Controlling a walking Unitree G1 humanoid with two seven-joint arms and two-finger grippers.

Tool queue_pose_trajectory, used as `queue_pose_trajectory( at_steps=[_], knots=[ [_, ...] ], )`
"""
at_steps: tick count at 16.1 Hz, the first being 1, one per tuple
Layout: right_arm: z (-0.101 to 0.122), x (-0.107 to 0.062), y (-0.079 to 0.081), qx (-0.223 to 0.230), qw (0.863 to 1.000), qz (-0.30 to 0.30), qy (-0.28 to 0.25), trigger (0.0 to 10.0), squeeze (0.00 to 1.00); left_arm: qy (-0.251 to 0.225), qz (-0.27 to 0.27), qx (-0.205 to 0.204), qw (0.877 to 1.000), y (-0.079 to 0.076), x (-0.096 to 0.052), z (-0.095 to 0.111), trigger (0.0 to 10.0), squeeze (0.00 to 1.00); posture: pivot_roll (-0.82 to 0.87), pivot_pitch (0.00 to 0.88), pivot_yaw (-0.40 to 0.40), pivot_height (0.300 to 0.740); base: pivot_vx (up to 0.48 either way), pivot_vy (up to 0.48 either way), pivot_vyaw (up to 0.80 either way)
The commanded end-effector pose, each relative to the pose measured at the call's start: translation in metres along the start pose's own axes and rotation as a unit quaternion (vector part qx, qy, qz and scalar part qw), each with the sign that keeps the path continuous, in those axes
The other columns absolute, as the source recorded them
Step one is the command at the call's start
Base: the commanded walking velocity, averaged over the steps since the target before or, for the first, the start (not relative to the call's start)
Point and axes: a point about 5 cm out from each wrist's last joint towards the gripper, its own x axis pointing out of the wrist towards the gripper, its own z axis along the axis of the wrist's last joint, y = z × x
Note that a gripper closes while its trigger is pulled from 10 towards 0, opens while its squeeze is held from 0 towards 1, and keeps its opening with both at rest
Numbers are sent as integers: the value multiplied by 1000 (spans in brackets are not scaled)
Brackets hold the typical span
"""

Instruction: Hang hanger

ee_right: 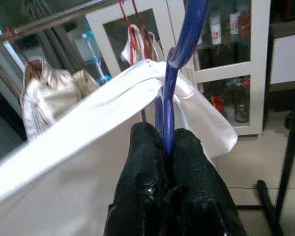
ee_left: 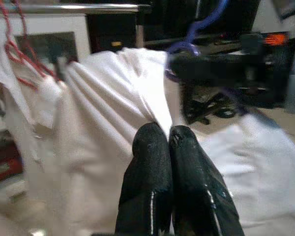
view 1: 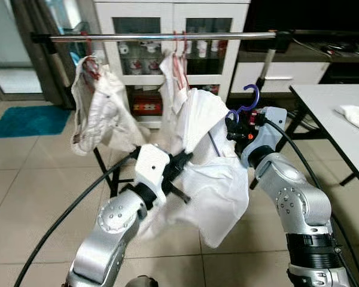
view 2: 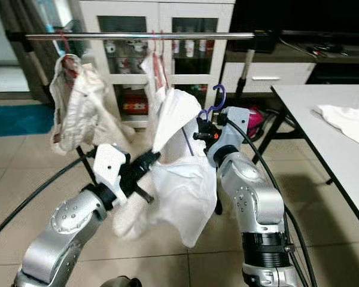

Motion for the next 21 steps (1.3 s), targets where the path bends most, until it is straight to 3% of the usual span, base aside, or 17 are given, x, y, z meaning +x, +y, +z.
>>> queue_pose_trajectory(
  at_steps=[1, 4, 5, 6, 7, 8, 10, 12, 15, 16, 20, 21],
  knots=[
    [3, -3, 6, -25, 1000, 12, -2, 10000, 0, -10, 70, 42, 997, 24, -2, 8, 0, 0, -36, 0, 11, 740, 0, 0, 0],
    [-1, -3, 10, -15, 1000, 20, 6, 10000, 0, -3, 91, 60, 994, 35, -5, 11, 0, 0, -34, 0, 11, 740, 0, 0, 0],
    [0, -6, 25, 17, 996, 82, 0, 10000, 0, -17, 94, 29, 995, 36, -3, 13, 10000, 0, -36, 0, 11, 740, 0, 0, 0],
    [2, -9, 37, 33, 990, 136, -4, 10000, 0, -45, 99, 8, 994, 34, 2, 17, 10000, 333, -42, 0, 14, 740, 0, 0, 0],
    [2, -9, 37, 33, 990, 136, -4, 10000, 0, -45, 99, 8, 994, 34, 2, 17, 10000, 333, -42, 0, 14, 740, 0, 0, 0],
    [2, -11, 41, 34, 988, 150, -5, 10000, 0, -54, 112, 4, 992, 34, 4, 18, 10000, 1000, -43, 0, 15, 740, 0, 0, 0],
    [3, -11, 41, 43, 988, 147, -9, 10000, 0, -56, 113, -3, 992, 30, 4, 18, 10000, 1000, -44, 0, 16, 740, 0, 0, 0],
    [3, -12, 41, 35, 988, 151, -8, 10000, 0, -42, 45, -27, 998, 14, 6, 15, 10000, 1000, -43, 0, 11, 740, 0, 0, 0],
    [1, -12, 38, 27, 990, 140, -6, 10000, 0, -21, 6, -25, 999, 9, 3, 11, 10000, 1000, -39, 0, 6, 740, 0, 0, 0],
    [0, -12, 31, 16, 992, 126, -3, 10000, 0, -10, 1, -4, 1000, 13, -4, 7, 10000, 1000, -34, 0, 1, 740, 0, 0, 0],
    [-10, -16, 10, -70, 991, 106, 39, 10000, 0, 1, 78, -46, 996, 31, -21, -6, 10000, 1000, -34, 0, 8, 740, 0, 0, 0],
    [-22, -24, 5, -111, 987, 100, 55, 10000, 0, 30, 106, -60, 992, 33, -29, -20, 10000, 0, -40, 0, 8, 740, 0, 0, 0]
  ],
)
